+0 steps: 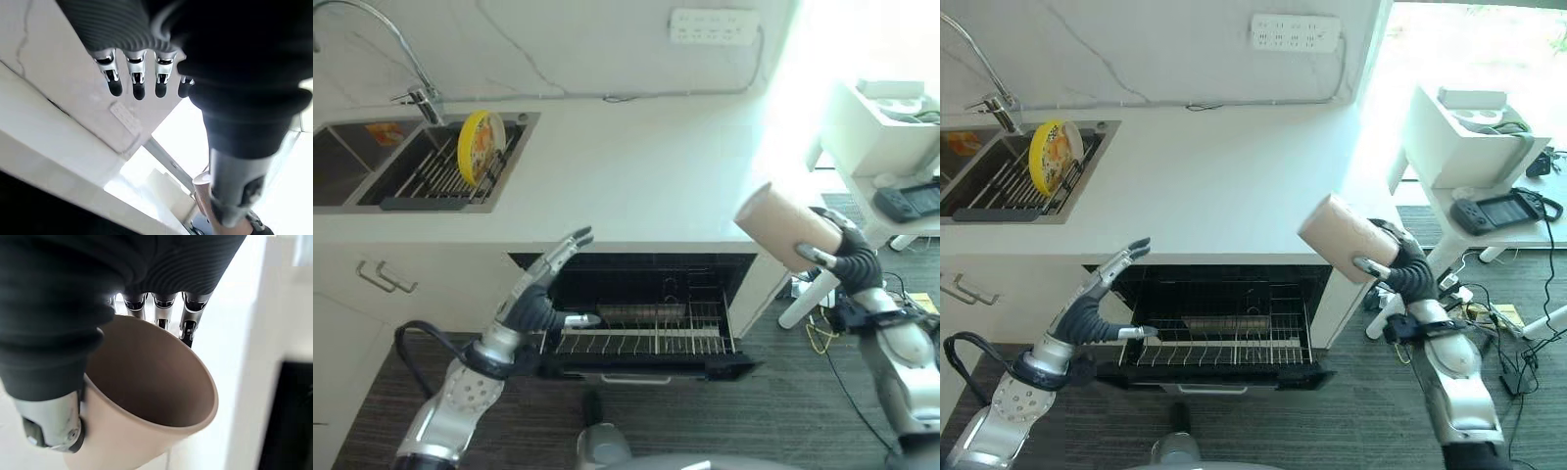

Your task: Place the dishes in the dishwasher.

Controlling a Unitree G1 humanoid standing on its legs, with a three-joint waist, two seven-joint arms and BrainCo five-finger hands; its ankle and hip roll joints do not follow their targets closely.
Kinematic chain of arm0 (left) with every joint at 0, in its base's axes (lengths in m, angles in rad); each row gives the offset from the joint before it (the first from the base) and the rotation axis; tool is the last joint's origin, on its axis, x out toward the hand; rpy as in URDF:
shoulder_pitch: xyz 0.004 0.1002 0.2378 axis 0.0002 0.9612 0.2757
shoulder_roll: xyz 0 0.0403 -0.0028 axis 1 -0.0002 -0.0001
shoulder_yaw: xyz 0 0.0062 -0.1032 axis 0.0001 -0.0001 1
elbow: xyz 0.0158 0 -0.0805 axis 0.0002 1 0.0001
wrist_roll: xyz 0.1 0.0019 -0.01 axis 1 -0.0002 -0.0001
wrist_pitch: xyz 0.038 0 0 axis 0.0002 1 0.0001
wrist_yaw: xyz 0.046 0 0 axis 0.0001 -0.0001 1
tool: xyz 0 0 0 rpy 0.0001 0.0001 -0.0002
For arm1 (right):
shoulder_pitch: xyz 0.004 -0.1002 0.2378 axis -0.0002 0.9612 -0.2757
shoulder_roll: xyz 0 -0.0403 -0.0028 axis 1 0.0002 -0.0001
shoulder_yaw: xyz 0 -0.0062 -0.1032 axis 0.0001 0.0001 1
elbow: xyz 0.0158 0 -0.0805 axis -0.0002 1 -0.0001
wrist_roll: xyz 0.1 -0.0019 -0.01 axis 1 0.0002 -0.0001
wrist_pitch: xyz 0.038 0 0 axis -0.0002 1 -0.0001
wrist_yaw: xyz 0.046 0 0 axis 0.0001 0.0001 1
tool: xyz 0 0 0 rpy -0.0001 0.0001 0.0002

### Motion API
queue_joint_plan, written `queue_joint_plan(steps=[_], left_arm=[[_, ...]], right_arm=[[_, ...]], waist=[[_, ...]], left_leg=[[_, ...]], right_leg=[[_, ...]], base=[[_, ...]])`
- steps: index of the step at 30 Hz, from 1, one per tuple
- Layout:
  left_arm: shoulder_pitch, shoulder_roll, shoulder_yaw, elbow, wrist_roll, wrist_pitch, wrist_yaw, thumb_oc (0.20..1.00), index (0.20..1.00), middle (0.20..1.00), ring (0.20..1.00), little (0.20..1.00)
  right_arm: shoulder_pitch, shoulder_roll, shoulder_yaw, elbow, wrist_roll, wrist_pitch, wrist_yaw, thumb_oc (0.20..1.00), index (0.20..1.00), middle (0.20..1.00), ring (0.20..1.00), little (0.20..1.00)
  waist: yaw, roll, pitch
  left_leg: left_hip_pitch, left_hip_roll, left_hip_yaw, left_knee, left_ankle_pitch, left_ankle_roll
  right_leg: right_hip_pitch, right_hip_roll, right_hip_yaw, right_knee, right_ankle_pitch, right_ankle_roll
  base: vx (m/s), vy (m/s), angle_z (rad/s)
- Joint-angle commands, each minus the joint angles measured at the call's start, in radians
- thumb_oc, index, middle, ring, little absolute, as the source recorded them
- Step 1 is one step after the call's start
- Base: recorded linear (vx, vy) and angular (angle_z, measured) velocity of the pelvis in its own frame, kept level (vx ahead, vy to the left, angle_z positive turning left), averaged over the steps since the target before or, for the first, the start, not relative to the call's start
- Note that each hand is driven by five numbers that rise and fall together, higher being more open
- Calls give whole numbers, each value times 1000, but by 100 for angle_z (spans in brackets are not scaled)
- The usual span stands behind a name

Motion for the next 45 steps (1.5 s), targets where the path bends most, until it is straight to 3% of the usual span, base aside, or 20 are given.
queue_joint_plan(steps=[1,5,9,17,19,21,25,26,33,41,45], left_arm=[[-40,68,77,-60,-38,-80,-15,1000,1000,1000,1000,1000],[-59,91,19,-10,-45,-48,-101,1000,1000,1000,1000,1000],[-61,125,-15,6,-32,0,-153,1000,1000,1000,1000,1000],[-131,210,-157,112,68,143,-162,1000,1000,1000,1000,1000],[-160,229,-202,143,92,222,-194,1000,1000,1000,1000,1000],[-178,242,-242,186,143,293,-167,1000,1000,1000,1000,1000],[-207,257,-276,206,193,360,-79,1000,1000,1000,1000,1000],[-231,253,-289,229,225,400,-15,1000,1000,1000,1000,1000],[-297,239,-309,289,286,460,97,1000,1000,1000,1000,1000],[-308,223,-316,298,343,575,182,1000,1000,1000,1000,1000],[-286,228,-310,277,413,576,139,1000,1000,1000,1000,1000]], right_arm=[[-89,22,-6,-80,63,-61,53,200,200,200,200,200],[-86,64,43,-93,43,-58,37,200,200,200,200,200],[-82,54,59,-85,55,-59,40,200,200,200,200,200],[-109,4,95,-57,63,-61,49,200,200,200,200,200],[-125,-13,114,-41,56,-65,49,200,200,200,200,200],[-138,-33,132,-30,59,-69,50,200,200,200,200,200],[-170,-64,158,-22,56,-78,42,200,200,200,200,200],[-190,-72,175,-17,58,-85,28,200,200,200,200,200],[-213,-84,184,-19,72,-100,24,200,200,200,200,200],[-238,-103,243,5,44,-83,50,200,200,200,200,200],[-240,-108,273,32,4,-61,59,200,200,200,200,200]], waist=[[-22,-37,-16],[-44,1,-34],[-48,7,-36],[-61,17,12],[-63,22,35],[-64,18,51],[-53,13,83],[-46,4,105],[-42,-18,145],[-23,-39,190],[0,-56,184]], left_leg=[[35,-86,-13,69,-298,30],[118,-91,9,-15,-294,26],[135,-103,17,-1,-316,31],[44,-86,48,155,-351,30],[9,-75,56,195,-357,30],[-15,-70,61,219,-358,31],[-62,-66,59,258,-360,31],[-89,-65,58,277,-359,31],[-177,-56,63,350,-356,27],[-265,-44,40,477,-393,29],[-271,-43,34,490,-392,29]], right_leg=[[-61,-81,51,88,11,80],[-75,-103,40,138,-14,101],[-77,-129,26,150,-9,117],[-130,-160,-8,238,-34,108],[-158,-173,-15,274,-39,106],[-170,-183,-19,282,-36,109],[-194,-195,-19,294,-32,109],[-200,-195,-15,288,-25,108],[-193,-185,-1,257,-15,100],[-180,-162,26,297,-53,73],[-120,-149,17,253,-48,77]], base=[[-38,131,-82],[-20,123,-8],[-19,63,10],[-38,51,7],[-18,67,7],[26,49,3],[12,9,-6],[-14,-38,-17],[-9,-21,-11],[40,-21,-7],[122,-77,6]])
